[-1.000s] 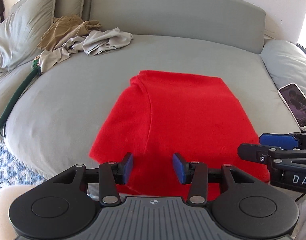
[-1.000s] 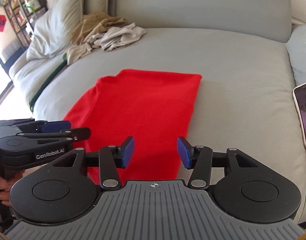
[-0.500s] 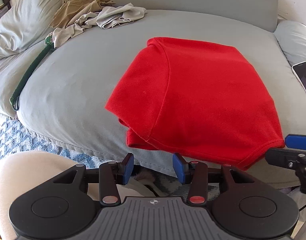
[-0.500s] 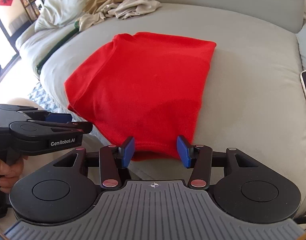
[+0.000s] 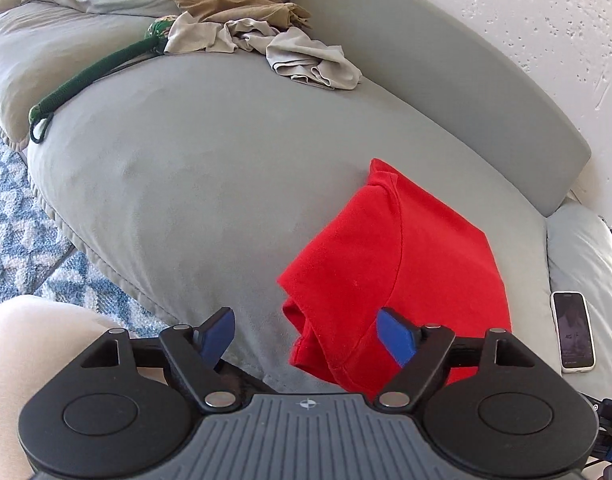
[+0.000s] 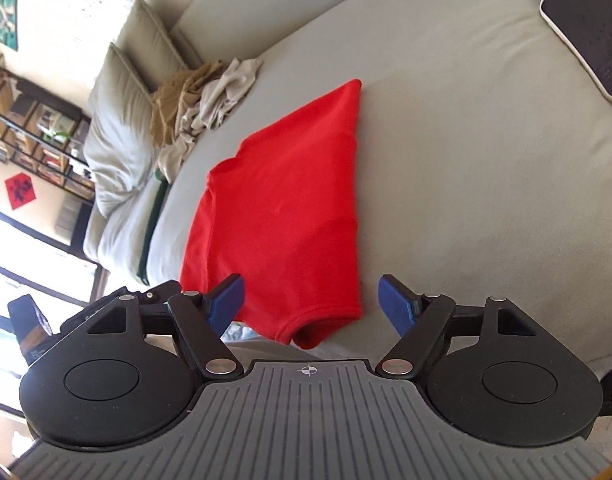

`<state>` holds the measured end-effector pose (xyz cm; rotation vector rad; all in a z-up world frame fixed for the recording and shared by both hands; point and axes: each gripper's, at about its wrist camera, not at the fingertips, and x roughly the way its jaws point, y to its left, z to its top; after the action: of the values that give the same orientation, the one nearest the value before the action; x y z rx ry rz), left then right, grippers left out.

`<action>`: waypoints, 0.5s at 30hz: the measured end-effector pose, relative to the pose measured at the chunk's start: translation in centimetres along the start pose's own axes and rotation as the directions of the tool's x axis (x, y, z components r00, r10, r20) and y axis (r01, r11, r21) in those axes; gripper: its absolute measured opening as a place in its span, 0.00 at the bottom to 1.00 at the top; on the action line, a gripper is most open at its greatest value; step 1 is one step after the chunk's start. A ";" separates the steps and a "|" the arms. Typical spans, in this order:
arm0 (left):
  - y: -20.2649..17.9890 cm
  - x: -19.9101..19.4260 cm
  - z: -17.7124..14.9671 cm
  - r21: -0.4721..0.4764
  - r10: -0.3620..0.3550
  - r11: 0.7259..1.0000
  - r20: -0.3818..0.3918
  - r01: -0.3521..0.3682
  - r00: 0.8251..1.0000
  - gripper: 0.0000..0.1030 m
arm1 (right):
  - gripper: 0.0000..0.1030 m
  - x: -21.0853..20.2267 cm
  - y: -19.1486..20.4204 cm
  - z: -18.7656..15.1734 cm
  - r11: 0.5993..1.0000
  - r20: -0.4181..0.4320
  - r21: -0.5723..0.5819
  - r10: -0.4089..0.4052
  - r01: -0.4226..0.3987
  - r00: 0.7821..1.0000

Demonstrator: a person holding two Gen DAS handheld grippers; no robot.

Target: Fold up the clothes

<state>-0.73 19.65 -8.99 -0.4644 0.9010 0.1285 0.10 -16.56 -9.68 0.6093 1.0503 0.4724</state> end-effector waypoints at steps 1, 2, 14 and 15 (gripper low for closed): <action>0.0 0.4 0.0 -0.012 -0.008 1.000 -0.013 0.008 1.000 0.76 | 0.76 0.2 0.0 0.0 1.000 -0.001 0.007 0.006 -0.006 1.000; 0.0 0.8 0.0 -0.032 -0.020 0.999 -0.033 0.019 0.999 0.76 | 0.76 0.4 0.0 0.0 1.000 -0.001 0.015 0.013 -0.013 1.000; 3.2 4.6 0.6 -0.366 -0.289 0.900 -0.093 0.237 0.953 0.66 | 0.76 2.0 -1.5 0.2 0.990 0.010 0.125 0.056 -0.057 0.998; 3.3 4.7 0.5 -0.371 -0.292 0.897 -0.089 0.240 0.952 0.65 | 0.76 2.1 -1.7 0.1 0.990 0.011 0.132 0.055 -0.056 0.998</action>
<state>1.56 22.37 -13.51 -0.9432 0.9483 0.0053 1.22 -16.54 -12.11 0.7584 1.0658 0.4515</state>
